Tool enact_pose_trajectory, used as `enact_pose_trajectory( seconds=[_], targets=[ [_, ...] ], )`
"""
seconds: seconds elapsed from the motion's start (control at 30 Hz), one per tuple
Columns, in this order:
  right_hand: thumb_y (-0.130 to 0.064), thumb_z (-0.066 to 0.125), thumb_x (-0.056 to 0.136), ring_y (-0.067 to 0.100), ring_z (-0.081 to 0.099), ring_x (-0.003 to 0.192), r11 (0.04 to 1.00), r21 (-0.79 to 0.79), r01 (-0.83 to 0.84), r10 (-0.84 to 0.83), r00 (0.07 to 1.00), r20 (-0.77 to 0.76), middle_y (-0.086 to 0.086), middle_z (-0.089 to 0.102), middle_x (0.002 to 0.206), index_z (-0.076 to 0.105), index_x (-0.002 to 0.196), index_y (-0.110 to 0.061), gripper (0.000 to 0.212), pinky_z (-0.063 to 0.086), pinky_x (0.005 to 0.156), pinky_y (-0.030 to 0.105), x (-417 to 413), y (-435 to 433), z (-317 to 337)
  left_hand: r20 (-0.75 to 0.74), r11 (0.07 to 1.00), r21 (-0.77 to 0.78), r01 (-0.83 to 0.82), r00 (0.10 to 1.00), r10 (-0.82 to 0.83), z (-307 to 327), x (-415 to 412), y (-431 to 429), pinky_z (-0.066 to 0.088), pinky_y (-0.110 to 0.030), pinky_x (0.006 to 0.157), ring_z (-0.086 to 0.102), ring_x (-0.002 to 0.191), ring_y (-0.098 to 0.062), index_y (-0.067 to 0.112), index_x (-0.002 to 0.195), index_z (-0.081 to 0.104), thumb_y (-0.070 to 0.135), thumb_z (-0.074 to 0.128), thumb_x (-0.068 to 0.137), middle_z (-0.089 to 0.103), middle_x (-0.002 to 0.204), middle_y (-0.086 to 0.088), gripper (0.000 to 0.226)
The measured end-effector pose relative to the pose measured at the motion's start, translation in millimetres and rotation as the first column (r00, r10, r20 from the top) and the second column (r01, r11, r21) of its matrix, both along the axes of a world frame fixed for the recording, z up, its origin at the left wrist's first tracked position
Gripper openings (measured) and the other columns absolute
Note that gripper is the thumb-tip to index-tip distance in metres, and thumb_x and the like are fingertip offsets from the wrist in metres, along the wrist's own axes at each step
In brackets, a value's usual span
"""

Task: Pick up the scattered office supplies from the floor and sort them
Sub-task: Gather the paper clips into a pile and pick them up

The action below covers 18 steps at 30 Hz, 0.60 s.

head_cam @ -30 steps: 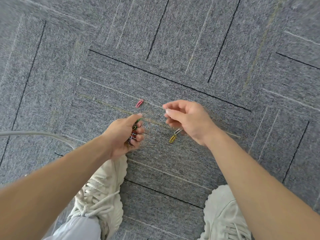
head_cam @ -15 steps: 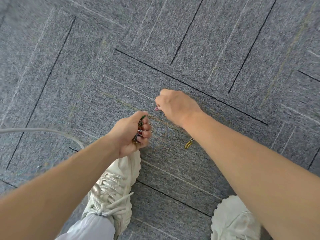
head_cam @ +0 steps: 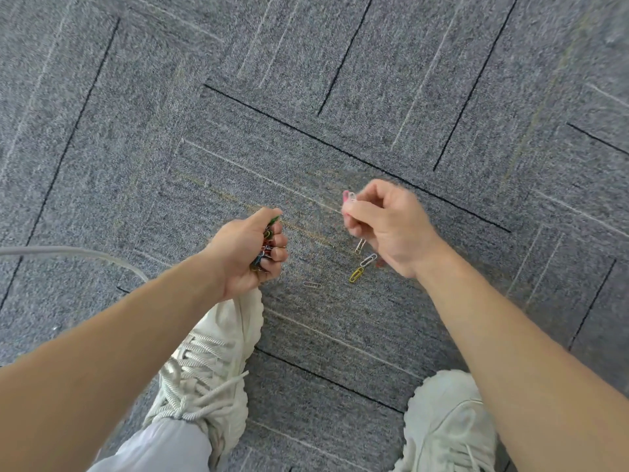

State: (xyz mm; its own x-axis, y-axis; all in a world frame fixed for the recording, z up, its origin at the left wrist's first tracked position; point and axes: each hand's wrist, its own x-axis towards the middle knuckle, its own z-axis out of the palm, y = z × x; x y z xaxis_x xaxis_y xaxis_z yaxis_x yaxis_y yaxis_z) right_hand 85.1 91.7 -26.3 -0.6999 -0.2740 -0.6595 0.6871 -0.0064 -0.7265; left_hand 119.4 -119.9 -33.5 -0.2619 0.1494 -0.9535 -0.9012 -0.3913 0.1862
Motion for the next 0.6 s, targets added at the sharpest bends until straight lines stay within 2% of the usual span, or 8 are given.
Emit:
enact_pose_trajectory(
  seconds=[0.07,0.2,0.3,0.37,0.43,0.5,0.53,0.6],
  targets=[
    [0.006,0.062,0.087,0.017,0.055,0.062,0.952,-0.237,0.195,-0.160,0.974,0.159,0.008,0.059,0.072,0.055,0.079,-0.011,0.021,0.047,0.055,0.023,18.2,21.7,3.8,0.008,1.000,-0.007,0.024,1.000,-0.024,-1.0,0.7,4.6,0.022,-0.016,0.036,0.036,0.043,-0.008,0.021,0.067,0.043,0.032,0.051,0.099,0.039,0.059,0.004,0.035],
    [0.003,0.066,0.081,0.013,0.054,0.067,0.810,-0.453,0.373,-0.222,0.909,0.352,0.005,0.055,0.081,0.061,0.110,-0.009,0.031,0.049,0.059,0.021,48.5,50.2,4.9,0.013,0.998,-0.012,0.069,0.998,-0.068,-1.8,0.6,14.9,0.023,-0.015,0.035,0.036,0.044,-0.008,0.021,0.067,0.042,0.032,0.051,0.100,0.038,0.060,0.004,0.035],
    [-0.003,0.070,0.070,0.018,0.053,0.072,0.712,-0.534,0.456,-0.243,0.874,0.421,0.007,0.052,0.082,0.066,0.092,-0.005,0.023,0.049,0.065,0.025,61.7,65.9,-0.7,0.010,0.997,-0.018,0.078,0.997,-0.078,-1.3,-1.6,23.3,0.023,-0.015,0.036,0.036,0.045,-0.008,0.021,0.067,0.042,0.031,0.051,0.099,0.039,0.060,0.004,0.035],
    [-0.009,0.055,0.068,0.022,0.050,0.070,0.678,-0.513,0.526,-0.305,0.837,0.455,0.009,0.049,0.079,0.056,0.076,-0.006,0.009,0.046,0.062,0.027,64.4,71.5,-0.9,0.009,0.995,-0.025,0.096,0.995,-0.096,-1.0,-3.1,28.7,0.023,-0.015,0.037,0.036,0.044,-0.008,0.021,0.067,0.042,0.031,0.051,0.099,0.039,0.059,0.004,0.035],
    [-0.016,0.044,0.074,0.019,0.041,0.061,0.715,-0.381,0.586,-0.398,0.790,0.466,0.005,0.043,0.070,0.046,0.067,-0.012,0.008,0.036,0.053,0.026,63.0,75.7,-0.4,0.007,0.992,-0.031,0.122,0.993,-0.122,-1.4,-4.3,33.2,0.024,-0.015,0.036,0.037,0.044,-0.007,0.022,0.067,0.042,0.032,0.051,0.099,0.040,0.059,0.004,0.035],
    [-0.024,0.042,0.094,0.015,0.029,0.052,0.845,-0.098,0.526,-0.461,0.809,0.363,-0.002,0.036,0.058,0.042,0.063,-0.016,0.032,0.024,0.046,0.025,61.2,76.7,-1.2,0.004,0.989,-0.036,0.142,0.990,-0.142,-2.0,-5.3,37.2,0.026,-0.015,0.036,0.037,0.045,-0.008,0.022,0.068,0.043,0.032,0.051,0.099,0.041,0.060,0.004,0.034],
    [-0.032,0.043,0.100,0.014,0.026,0.049,0.903,0.115,0.415,-0.430,0.868,0.249,-0.005,0.034,0.054,0.044,0.062,-0.017,0.041,0.021,0.044,0.025,60.7,75.2,-2.7,0.003,0.988,-0.037,0.149,0.989,-0.149,-2.2,-5.6,39.6,0.026,-0.016,0.035,0.038,0.045,-0.008,0.022,0.068,0.043,0.032,0.051,0.100,0.041,0.060,0.004,0.034],
    [-0.042,0.053,0.099,0.009,0.029,0.040,0.830,0.529,0.177,-0.193,0.981,-0.025,-0.010,0.039,0.049,0.058,0.068,-0.017,0.041,0.025,0.042,0.022,62.2,69.6,-10.4,-0.001,0.986,-0.036,0.163,0.987,-0.163,-2.2,-5.8,44.9,0.027,-0.016,0.035,0.037,0.045,-0.008,0.021,0.069,0.042,0.031,0.049,0.100,0.040,0.061,0.004,0.033]
  ],
)
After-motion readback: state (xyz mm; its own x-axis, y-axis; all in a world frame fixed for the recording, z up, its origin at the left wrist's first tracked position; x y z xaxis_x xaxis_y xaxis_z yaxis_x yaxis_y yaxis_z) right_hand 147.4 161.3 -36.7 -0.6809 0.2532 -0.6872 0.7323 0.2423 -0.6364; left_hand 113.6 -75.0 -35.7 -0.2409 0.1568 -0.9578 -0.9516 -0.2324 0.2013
